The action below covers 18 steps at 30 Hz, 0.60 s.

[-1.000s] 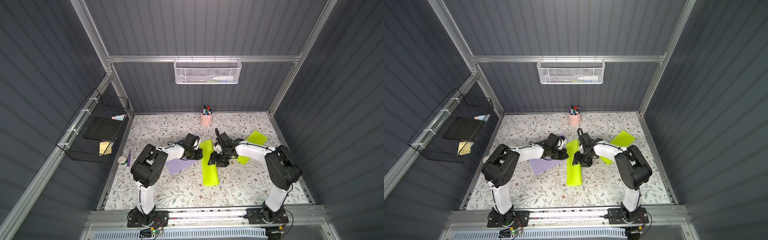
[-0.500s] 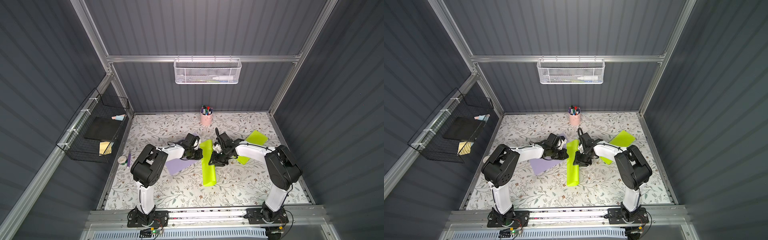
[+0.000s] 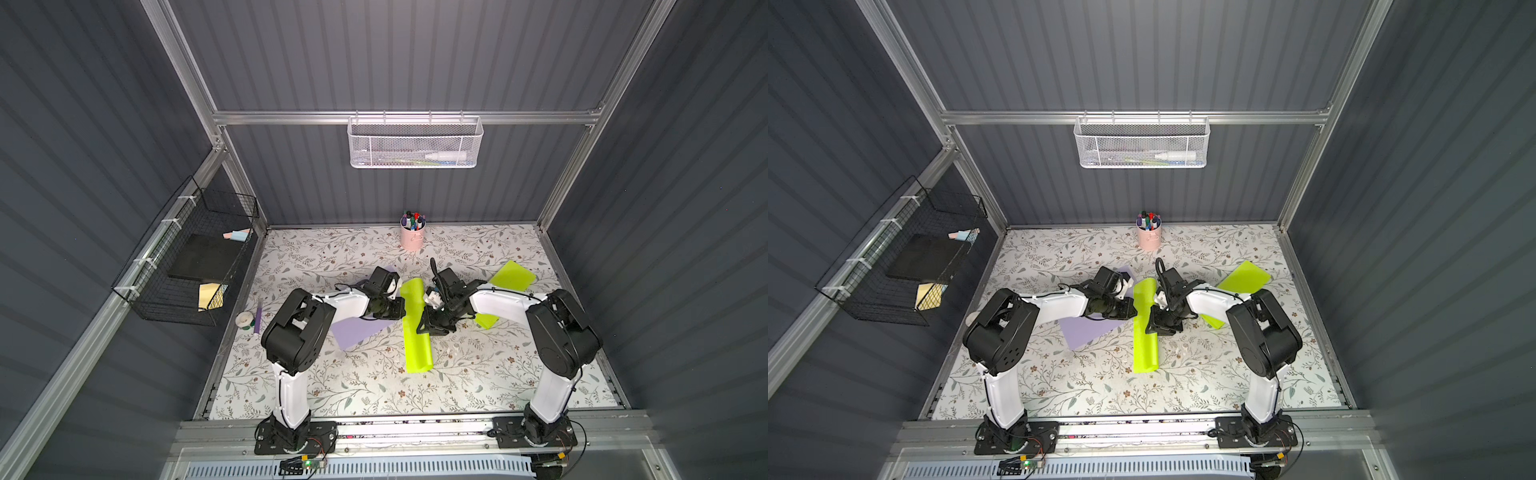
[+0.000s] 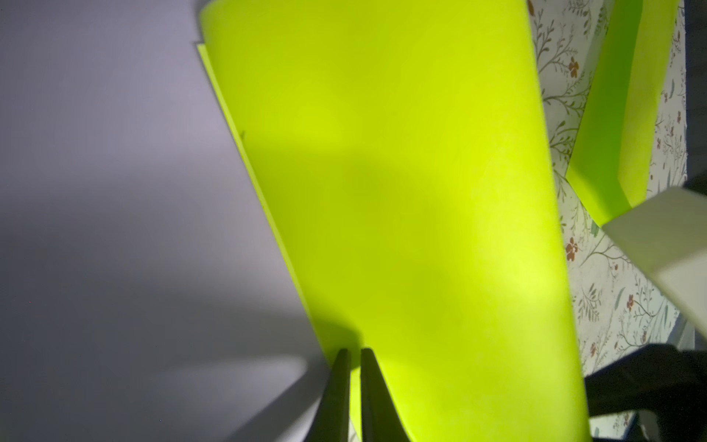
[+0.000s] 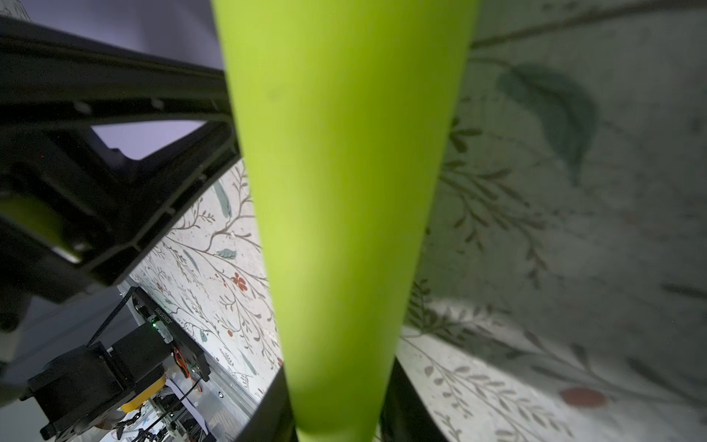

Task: Fold the rectangular paper in half along the long edge
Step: Fold the paper at the center of the board.

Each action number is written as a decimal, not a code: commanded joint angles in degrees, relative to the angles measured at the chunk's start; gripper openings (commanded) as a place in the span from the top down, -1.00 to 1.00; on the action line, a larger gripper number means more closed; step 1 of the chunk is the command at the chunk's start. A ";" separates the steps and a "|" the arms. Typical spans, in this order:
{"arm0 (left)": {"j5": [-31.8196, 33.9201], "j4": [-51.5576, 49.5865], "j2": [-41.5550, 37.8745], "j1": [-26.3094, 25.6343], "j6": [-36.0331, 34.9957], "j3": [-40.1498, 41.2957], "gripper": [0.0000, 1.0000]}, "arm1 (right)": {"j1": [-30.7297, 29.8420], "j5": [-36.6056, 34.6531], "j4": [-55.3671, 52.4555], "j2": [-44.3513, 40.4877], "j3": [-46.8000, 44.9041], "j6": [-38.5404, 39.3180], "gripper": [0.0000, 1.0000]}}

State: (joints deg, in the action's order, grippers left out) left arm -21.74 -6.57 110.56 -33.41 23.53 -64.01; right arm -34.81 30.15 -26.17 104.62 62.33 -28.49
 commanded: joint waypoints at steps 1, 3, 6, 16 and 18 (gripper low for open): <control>1.26 -4.95 -0.53 -0.16 0.03 0.32 0.76 | 0.27 -0.74 -0.15 1.19 -0.75 0.19 0.34; 1.58 -5.16 -0.94 -0.17 0.03 0.39 0.76 | 0.54 -0.97 -0.10 1.32 -1.08 -0.07 0.35; 1.78 -5.43 -1.81 -0.17 0.07 0.54 0.75 | 0.79 -0.95 -0.11 1.62 -1.38 -0.15 0.38; 2.36 -6.27 -4.11 -0.15 0.14 -0.28 0.66 | 1.08 -0.20 -0.15 2.20 -1.92 0.08 0.52; 2.40 -6.35 -4.26 -0.15 0.11 -0.70 0.64 | 1.06 -0.04 -0.10 2.27 -1.95 0.20 0.52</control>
State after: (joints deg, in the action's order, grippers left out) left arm -20.18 -10.87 108.92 -33.41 23.53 -64.01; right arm -33.85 29.87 -25.82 106.28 61.10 -28.49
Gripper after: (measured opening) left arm 0.177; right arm 0.243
